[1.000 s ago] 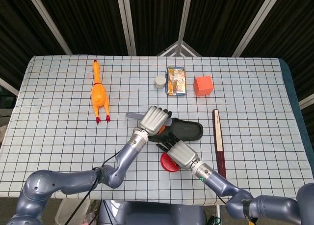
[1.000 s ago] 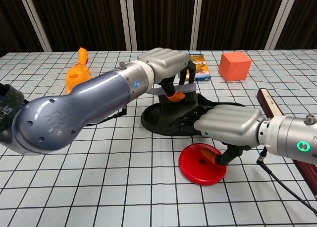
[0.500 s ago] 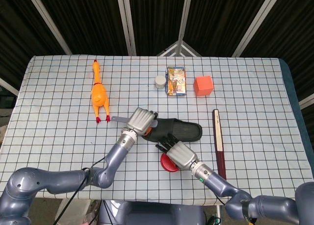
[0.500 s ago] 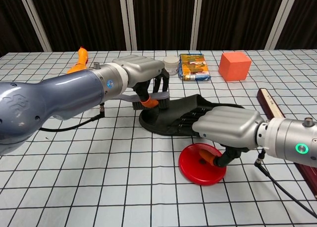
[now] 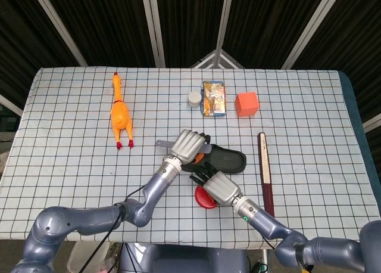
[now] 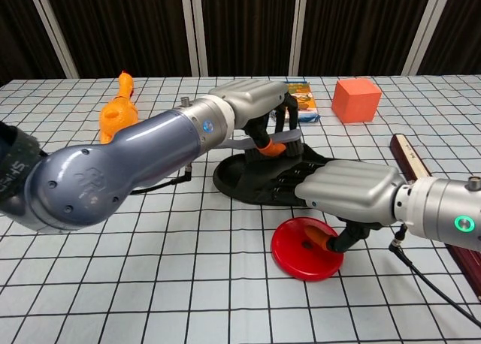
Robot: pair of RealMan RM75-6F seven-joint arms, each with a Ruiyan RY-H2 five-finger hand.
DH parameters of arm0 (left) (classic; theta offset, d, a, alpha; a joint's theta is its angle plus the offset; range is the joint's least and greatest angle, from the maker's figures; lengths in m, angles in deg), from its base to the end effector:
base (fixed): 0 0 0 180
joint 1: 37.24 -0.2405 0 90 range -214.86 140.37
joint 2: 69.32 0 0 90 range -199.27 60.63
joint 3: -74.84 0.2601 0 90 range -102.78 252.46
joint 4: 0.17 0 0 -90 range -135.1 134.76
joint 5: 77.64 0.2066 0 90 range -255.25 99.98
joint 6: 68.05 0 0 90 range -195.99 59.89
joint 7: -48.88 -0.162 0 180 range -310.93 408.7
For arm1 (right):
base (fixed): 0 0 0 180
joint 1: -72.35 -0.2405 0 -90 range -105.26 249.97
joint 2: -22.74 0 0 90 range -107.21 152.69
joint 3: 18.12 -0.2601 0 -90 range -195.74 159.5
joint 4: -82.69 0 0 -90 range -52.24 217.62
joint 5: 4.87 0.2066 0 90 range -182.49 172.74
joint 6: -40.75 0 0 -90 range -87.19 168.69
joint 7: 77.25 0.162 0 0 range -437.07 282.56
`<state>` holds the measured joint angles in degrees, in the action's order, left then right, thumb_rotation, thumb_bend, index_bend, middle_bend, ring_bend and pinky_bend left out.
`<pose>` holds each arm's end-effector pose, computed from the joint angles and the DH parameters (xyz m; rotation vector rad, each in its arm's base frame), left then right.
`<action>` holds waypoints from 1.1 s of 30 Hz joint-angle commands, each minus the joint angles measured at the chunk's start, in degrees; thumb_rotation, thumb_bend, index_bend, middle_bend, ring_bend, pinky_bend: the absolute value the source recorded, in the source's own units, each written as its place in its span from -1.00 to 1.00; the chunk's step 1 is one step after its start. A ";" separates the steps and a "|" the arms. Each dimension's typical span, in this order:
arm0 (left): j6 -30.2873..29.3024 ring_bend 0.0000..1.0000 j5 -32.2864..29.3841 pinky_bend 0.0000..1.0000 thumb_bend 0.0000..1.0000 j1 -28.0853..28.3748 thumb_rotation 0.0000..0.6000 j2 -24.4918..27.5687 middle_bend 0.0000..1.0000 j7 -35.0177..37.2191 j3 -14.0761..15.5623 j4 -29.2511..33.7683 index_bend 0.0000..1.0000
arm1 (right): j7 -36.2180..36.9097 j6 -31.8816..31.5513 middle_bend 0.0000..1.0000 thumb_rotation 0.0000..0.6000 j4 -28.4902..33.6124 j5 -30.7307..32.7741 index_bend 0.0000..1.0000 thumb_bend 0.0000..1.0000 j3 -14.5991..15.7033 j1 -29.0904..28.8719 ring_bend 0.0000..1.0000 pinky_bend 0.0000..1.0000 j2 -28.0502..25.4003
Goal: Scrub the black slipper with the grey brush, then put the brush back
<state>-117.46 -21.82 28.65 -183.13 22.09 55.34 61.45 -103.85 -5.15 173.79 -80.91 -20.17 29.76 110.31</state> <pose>0.0178 0.3925 -0.1262 -2.0067 -0.8069 -1.0682 -0.1332 -0.2912 -0.0628 2.3287 -0.7201 0.7732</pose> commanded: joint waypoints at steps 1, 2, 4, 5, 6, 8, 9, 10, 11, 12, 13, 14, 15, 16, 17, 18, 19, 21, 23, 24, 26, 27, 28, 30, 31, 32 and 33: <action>0.65 -0.02 1.38 0.04 0.22 1.11 1.00 -1.40 0.11 1.34 -0.50 -1.72 -0.16 | 0.05 -0.13 -1.00 1.00 0.08 -0.01 -1.00 0.40 0.08 -0.05 -1.00 -0.93 -0.16; 0.67 -0.02 1.55 0.04 0.22 1.22 1.00 -1.57 0.11 1.49 -0.50 -1.91 -0.16 | 0.11 -0.16 -1.00 1.00 0.10 0.02 -1.00 0.40 0.10 -0.06 -1.00 -0.93 -0.20; 0.82 -0.02 1.80 0.04 0.22 1.39 1.00 -1.90 0.11 1.66 -0.38 -2.22 -0.16 | 0.22 -0.22 -1.00 1.00 0.10 0.06 -1.00 0.40 0.19 -0.10 -1.00 -0.93 -0.28; 0.99 -0.02 1.71 0.04 0.22 1.39 1.00 -1.94 0.11 1.45 -0.23 -2.25 -0.16 | 0.26 -0.27 -1.00 1.00 0.09 0.06 -1.00 0.40 0.23 -0.09 -1.00 -0.93 -0.29; 1.35 -0.02 1.30 0.04 0.22 1.35 1.00 -1.85 0.11 0.86 -0.01 -2.14 -0.16 | 0.31 -0.30 -1.00 1.00 0.09 0.07 -1.00 0.40 0.28 -0.08 -1.00 -0.93 -0.31; 2.25 -0.02 -0.54 0.04 0.23 1.23 1.00 -1.13 0.12 -1.82 0.50 -1.11 -0.15 | 0.34 -0.45 -1.00 1.00 0.05 -0.02 -1.00 0.40 0.43 -0.07 -1.00 -0.93 -0.39; 2.41 -0.02 -1.48 0.04 0.24 1.15 1.00 -0.71 0.13 -3.14 0.63 -0.45 -0.15 | 0.31 -0.49 -1.00 1.00 0.03 -0.01 -1.00 0.40 0.48 -0.08 -1.00 -0.93 -0.42; 2.37 -0.02 -3.11 0.04 0.24 1.00 1.00 -0.08 0.13 -5.03 0.62 0.79 -0.15 | 0.33 -0.52 -1.00 1.00 0.06 -0.01 -1.00 0.41 0.52 -0.10 -1.00 -0.93 -0.44; 2.29 -0.02 -4.22 0.04 0.24 0.89 1.00 0.44 0.13 -6.26 0.60 1.77 -0.15 | 0.32 -0.58 -1.00 1.00 0.09 -0.03 -1.00 0.41 0.56 -0.11 -1.00 -0.93 -0.47; 1.94 -0.02 -5.75 0.04 0.24 0.73 1.00 1.38 0.13 -8.12 0.58 3.31 -0.14 | 0.25 -0.68 -1.00 1.00 0.17 -0.08 -1.00 0.41 0.64 -0.10 -1.00 -0.93 -0.47; 1.65 -0.02 -6.67 0.04 0.24 0.66 1.00 2.02 0.13 -9.37 0.64 4.35 -0.14 | 0.23 -0.74 -1.00 1.00 0.24 -0.10 -1.00 0.41 0.69 -0.10 -1.00 -0.93 -0.47; 1.36 -0.02 -7.60 0.04 0.24 0.58 1.00 2.69 0.13 -10.61 0.73 5.35 -0.14 | 0.20 -0.79 -1.00 1.00 0.31 -0.11 -1.00 0.41 0.74 -0.10 -1.00 -0.93 -0.48; 0.94 -0.02 -9.14 0.04 0.23 0.44 1.00 3.82 0.13 -12.45 0.85 6.91 -0.14 | 0.08 -0.89 -1.00 1.00 0.38 -0.14 -1.00 0.41 0.78 -0.11 -1.00 -0.93 -0.45; 0.73 -0.01 -10.22 0.04 0.22 0.39 1.00 4.54 0.14 -13.63 0.95 7.96 -0.13 | 0.03 -0.96 -1.00 1.00 0.42 -0.12 -1.00 0.41 0.80 -0.10 -1.00 -0.93 -0.42; 0.47 -0.01 -11.28 0.04 0.22 0.37 1.00 5.27 0.14 -14.88 1.11 8.91 -0.13 | 0.00 -1.02 -1.00 1.00 0.48 -0.08 -1.00 0.41 0.82 -0.10 -1.00 -0.93 -0.40; -0.16 -0.01 -12.89 0.04 0.21 0.33 1.00 6.46 0.13 -17.02 1.50 10.26 -0.13 | -0.02 -1.10 -1.00 1.00 0.56 0.00 -1.00 0.41 0.81 -0.10 -1.00 -0.93 -0.35; -0.60 -0.01 -14.02 0.04 0.21 0.32 1.00 7.13 0.13 -18.26 1.68 11.23 -0.13 | -0.06 -1.16 -1.00 1.00 0.57 0.04 -1.00 0.41 0.80 -0.11 -1.00 -0.93 -0.32; -1.51 -0.01 -17.06 0.04 0.21 0.17 1.00 8.79 0.13 -20.86 2.14 13.57 -0.13 | -0.12 -1.31 -1.00 1.00 0.65 0.17 -1.00 0.41 0.78 -0.11 -1.00 -0.93 -0.28; -2.28 -0.01 -19.16 0.04 0.21 0.08 1.00 10.13 0.14 -22.59 2.53 15.27 -0.13 | -0.18 -1.43 -1.00 1.00 0.72 0.26 -1.00 0.41 0.74 -0.13 -1.00 -0.93 -0.28; -2.68 -0.01 -20.03 0.04 0.21 0.02 1.00 10.82 0.14 -23.33 2.73 16.08 -0.13 | -0.22 -1.51 -1.00 1.00 0.76 0.29 -1.00 0.41 0.73 -0.13 -1.00 -0.93 -0.28; -3.77 -0.01 -21.96 0.04 0.20 -0.18 1.00 12.44 0.14 -24.67 3.04 18.11 -0.13 | -0.36 -1.62 -1.00 1.00 0.91 0.38 -1.00 0.41 0.74 -0.15 -1.00 -0.93 -0.28; -4.20 -0.01 -22.56 0.04 0.20 -0.27 1.00 13.09 0.14 -25.01 3.09 18.91 -0.13 | -0.46 -1.68 -1.00 1.00 0.95 0.41 -1.00 0.41 0.77 -0.15 -1.00 -0.93 -0.27; -4.87 -0.01 -23.13 0.04 0.20 -0.41 1.00 14.02 0.14 -25.41 3.21 19.96 -0.13 | -0.60 -1.74 -1.00 1.00 1.00 0.49 -1.00 0.41 0.79 -0.16 -1.00 -0.93 -0.24; -5.44 -0.01 -23.38 0.04 0.20 -0.60 1.00 15.06 0.14 -25.42 3.31 21.17 -0.13 | -0.72 -1.85 -1.00 1.00 1.10 0.62 -1.00 0.41 0.78 -0.16 -1.00 -0.93 -0.16; -5.76 -0.01 -23.06 0.04 0.20 -0.82 1.00 15.73 0.14 -24.90 3.25 22.00 -0.13 | -0.85 -2.11 -1.00 1.00 1.21 0.60 -1.00 0.41 0.74 -0.12 -1.00 -0.93 -0.15; -5.89 0.00 -22.65 0.04 0.20 -0.96 1.00 16.11 0.14 -24.48 3.27 22.49 -0.12 | -0.95 -2.32 -1.00 1.00 1.30 0.57 -1.00 0.41 0.74 -0.07 -1.00 -0.93 -0.18; -6.05 0.00 -22.14 0.04 0.20 -1.14 1.00 16.50 0.15 -23.99 3.29 23.00 -0.12 | -1.10 -2.69 -1.00 1.00 1.48 0.46 -1.00 0.41 0.74 0.03 -1.00 -0.93 -0.30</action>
<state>-123.09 -44.49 27.84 -167.15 -2.48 58.53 83.76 -104.84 -7.64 175.14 -80.38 -19.43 29.72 110.07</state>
